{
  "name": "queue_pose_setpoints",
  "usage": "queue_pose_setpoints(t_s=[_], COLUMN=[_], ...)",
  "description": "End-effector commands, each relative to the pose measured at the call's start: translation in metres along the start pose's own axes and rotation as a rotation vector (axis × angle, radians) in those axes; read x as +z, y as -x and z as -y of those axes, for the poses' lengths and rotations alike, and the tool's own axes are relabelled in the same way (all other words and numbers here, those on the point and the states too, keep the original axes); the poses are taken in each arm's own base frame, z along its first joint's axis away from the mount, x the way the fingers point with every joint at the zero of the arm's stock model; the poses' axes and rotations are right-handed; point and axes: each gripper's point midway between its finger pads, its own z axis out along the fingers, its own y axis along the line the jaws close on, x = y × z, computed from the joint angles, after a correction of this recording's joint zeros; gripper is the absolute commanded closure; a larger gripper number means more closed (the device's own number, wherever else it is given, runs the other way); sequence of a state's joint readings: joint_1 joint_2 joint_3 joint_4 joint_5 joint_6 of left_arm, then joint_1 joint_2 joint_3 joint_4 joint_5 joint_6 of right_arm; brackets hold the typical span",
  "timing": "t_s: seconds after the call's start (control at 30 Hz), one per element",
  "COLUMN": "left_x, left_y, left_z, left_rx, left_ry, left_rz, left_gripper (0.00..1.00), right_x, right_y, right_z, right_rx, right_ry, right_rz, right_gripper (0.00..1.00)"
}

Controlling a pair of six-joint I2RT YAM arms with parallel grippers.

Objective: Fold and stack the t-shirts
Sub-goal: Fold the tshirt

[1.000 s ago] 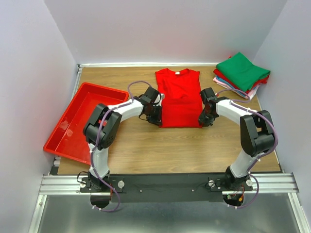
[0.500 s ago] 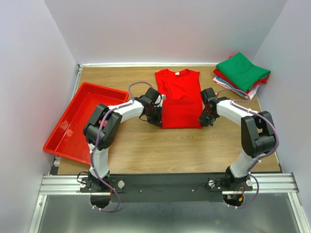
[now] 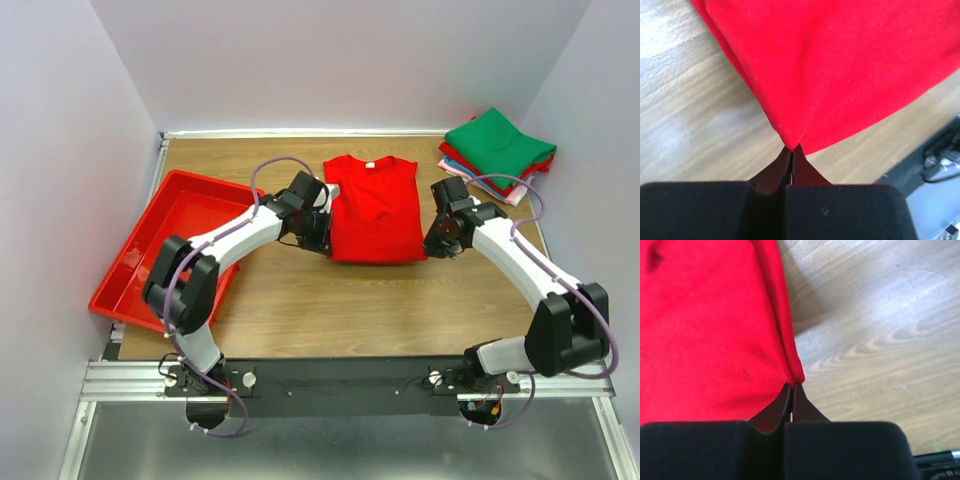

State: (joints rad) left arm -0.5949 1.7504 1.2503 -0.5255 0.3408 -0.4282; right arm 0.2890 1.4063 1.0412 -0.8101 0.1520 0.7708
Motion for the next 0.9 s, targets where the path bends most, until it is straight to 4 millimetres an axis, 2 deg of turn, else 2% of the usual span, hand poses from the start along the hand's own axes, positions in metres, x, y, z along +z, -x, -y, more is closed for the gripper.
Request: queue_pose_setpoints(t_s=[0.0,0.13,0.27,0.33,0.5,0.6,0.7,0.87], left_x=[-0.033,-0.044,-0.056,-0.069,-0.100,-0.104,-0.102,-0.097], left_y=[-0.013,-0.033,-0.054,-0.058,-0.062,-0.069,-0.072,-0.065], left_z=[0.014,0.039,0.054,0.063,0.076,0.076,0.074,0.078], left_rx=[0.013,0.038,0.025,0.006,-0.015,-0.020,-0.027,-0.019], left_ry=[-0.007,-0.045,-0.064,-0.081,-0.127,-0.140,-0.140,-0.151], left_rz=[0.007,-0.006,-0.011,0.016,0.071,0.069,0.069,0.078], left_gripper=[1.00,1.00,1.00,1.00,1.00,1.00,1.00,1.00], right_x=[-0.024,-0.052,-0.076,-0.087,-0.105,-0.115,-0.115,-0.106], right_y=[-0.007,-0.007,-0.009,-0.013,-0.015,-0.010,-0.007,0.002], right_z=[0.016,0.019,0.024,0.031,0.030,0.031,0.029,0.015], right_rx=[-0.040,-0.028,-0.008,-0.003,0.022,0.032,0.032,0.044], right_ry=[-0.041,-0.005,0.020,0.006,0.049,0.046,0.047,0.069], right_rz=[-0.005,0.045,0.074,0.076,0.089,0.105,0.114,0.125], right_gripper=[0.99,0.99,0.99,0.99,0.99,0.99,0.99,0.99])
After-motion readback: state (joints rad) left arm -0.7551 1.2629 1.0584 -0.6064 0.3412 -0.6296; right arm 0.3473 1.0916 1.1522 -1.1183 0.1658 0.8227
